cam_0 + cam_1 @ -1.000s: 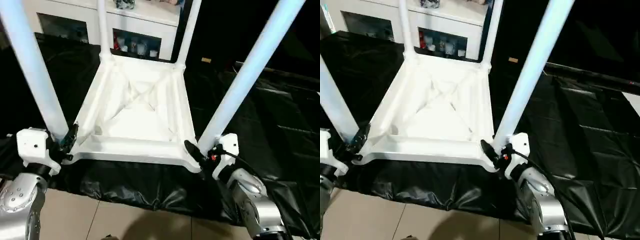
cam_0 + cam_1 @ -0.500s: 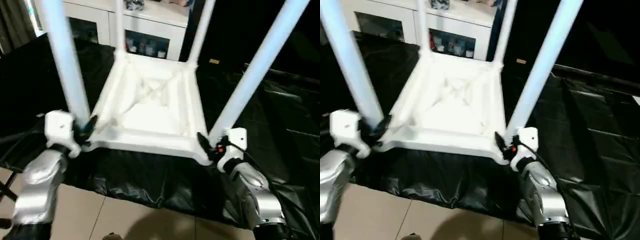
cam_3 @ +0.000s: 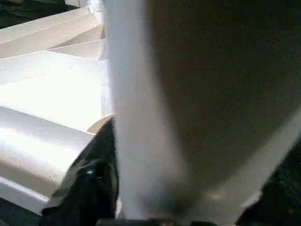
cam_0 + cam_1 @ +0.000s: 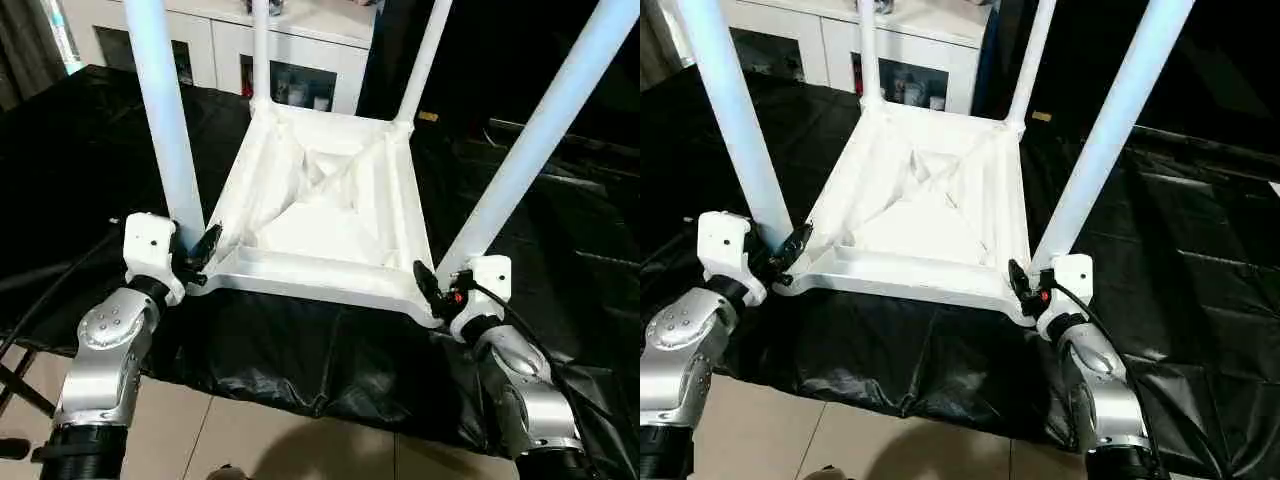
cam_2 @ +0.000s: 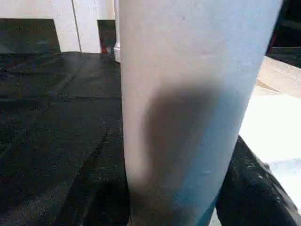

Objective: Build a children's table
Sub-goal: Flip table

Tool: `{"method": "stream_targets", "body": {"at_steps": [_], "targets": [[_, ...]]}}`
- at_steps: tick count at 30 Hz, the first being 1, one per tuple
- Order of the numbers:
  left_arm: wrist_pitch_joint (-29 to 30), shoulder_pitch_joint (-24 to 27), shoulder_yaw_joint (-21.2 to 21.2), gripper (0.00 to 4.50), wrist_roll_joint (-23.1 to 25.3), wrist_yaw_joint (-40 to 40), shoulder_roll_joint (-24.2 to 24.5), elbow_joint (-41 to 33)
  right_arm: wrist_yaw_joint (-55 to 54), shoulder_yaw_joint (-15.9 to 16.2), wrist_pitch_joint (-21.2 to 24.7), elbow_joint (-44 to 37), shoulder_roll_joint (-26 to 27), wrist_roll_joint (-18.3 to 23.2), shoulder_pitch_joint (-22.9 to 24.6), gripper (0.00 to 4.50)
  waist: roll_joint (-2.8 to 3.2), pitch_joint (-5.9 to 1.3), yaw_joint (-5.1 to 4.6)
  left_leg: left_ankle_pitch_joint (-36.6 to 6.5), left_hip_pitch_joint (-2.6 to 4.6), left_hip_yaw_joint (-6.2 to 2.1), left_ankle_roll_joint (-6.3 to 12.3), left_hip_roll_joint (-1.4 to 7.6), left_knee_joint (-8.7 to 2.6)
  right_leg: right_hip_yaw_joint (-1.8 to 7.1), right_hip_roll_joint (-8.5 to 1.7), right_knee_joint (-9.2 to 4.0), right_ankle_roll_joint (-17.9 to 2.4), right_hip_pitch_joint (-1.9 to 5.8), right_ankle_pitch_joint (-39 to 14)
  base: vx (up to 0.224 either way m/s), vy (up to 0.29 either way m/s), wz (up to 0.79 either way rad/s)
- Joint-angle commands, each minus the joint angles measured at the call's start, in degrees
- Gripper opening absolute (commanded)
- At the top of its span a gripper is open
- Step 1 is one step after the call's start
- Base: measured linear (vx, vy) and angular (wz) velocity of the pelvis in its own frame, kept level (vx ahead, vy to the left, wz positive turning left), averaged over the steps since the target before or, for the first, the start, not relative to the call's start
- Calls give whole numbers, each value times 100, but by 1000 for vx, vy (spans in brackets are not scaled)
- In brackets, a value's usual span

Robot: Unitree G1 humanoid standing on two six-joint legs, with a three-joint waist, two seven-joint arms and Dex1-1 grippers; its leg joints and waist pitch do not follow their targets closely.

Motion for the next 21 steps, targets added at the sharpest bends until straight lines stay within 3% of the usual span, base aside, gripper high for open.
{"method": "stream_targets", "body": {"at_steps": [1,2,3,4,6,7,9,12,13,15,16,18,21], "targets": [[316,-10,-98,202,-107,66,-145,193,-80,-58,-80,50,-31,-69,-67,304,144,-245,-62,-1261,83,-168,-214,392,-547,334,-537,-472,-864,98,-779,0,0,0],[341,-13,-79,202,-135,68,-158,199,-111,-59,-88,20,-38,-94,-47,304,180,-247,-58,-1284,87,-173,-234,392,-548,337,-539,-468,-863,94,-796,0,0,0],[435,-10,-25,202,-187,115,-191,211,-200,-69,-124,-130,-83,-181,61,309,168,-246,-69,-1287,78,-169,-249,388,-548,338,-534,-480,-846,101,-790,0,0,0],[451,-12,-9,202,-204,119,-198,233,-183,-89,-105,-244,-97,-154,133,316,193,-249,-65,-1283,79,-169,-248,381,-543,340,-534,-474,-842,101,-780,0,0,0],[467,-18,24,202,-232,122,-209,286,18,-134,-20,-650,-133,53,377,318,181,-248,-50,-1254,73,-160,-176,380,-535,350,-537,-487,-803,111,-752,0,0,0],[500,-21,63,202,-262,153,-232,320,193,-156,26,-962,-196,198,575,318,213,-244,-59,-1245,52,-172,-119,385,-546,346,-533,-485,-770,118,-789,0,0,0],[531,-32,102,202,-288,182,-248,368,405,-184,65,-1288,-315,341,806,318,213,-240,-48,-1270,59,-163,-59,384,-532,355,-535,-503,-742,112,-848,0,0,0],[577,-76,182,202,-325,234,-278,462,860,-257,189,-1815,-625,629,1199,318,215,-216,-47,-1363,21,-168,56,368,-547,347,-540,-569,-597,131,-1409,0,0,0],[598,-116,200,202,-304,275,-288,507,1466,-473,-2,-1649,-1039,826,1396,318,169,-202,-49,-1472,35,-164,77,377,-539,355,-547,-606,-534,96,-1713,0,0,0],[605,-150,208,202,-289,293,-284,545,1770,-584,-98,-1498,-1248,905,1456,318,193,-180,-18,-1629,66,-156,124,379,-522,362,-563,-672,-484,53,-2173,0,0,0],[616,-163,220,202,-304,303,-294,553,1991,-662,-129,-1431,-1391,984,1483,318,169,-186,-45,-1619,26,-171,144,365,-524,351,-570,-674,-466,77,-2369,0,0,0],[657,-170,245,202,-330,327,-314,549,2385,-788,-69,-1336,-1626,1169,1523,318,155,-182,-56,-1588,14,-179,189,363,-518,331,-568,-701,-416,65,-2551,0,0,0],[837,-198,409,202,-559,364,-419,522,3166,-837,647,-1843,-2092,1795,1747,318,142,-181,-46,-1489,7,-183,298,361,-497,327,-559,-713,-421,69,-2575,0,0,0]]}}
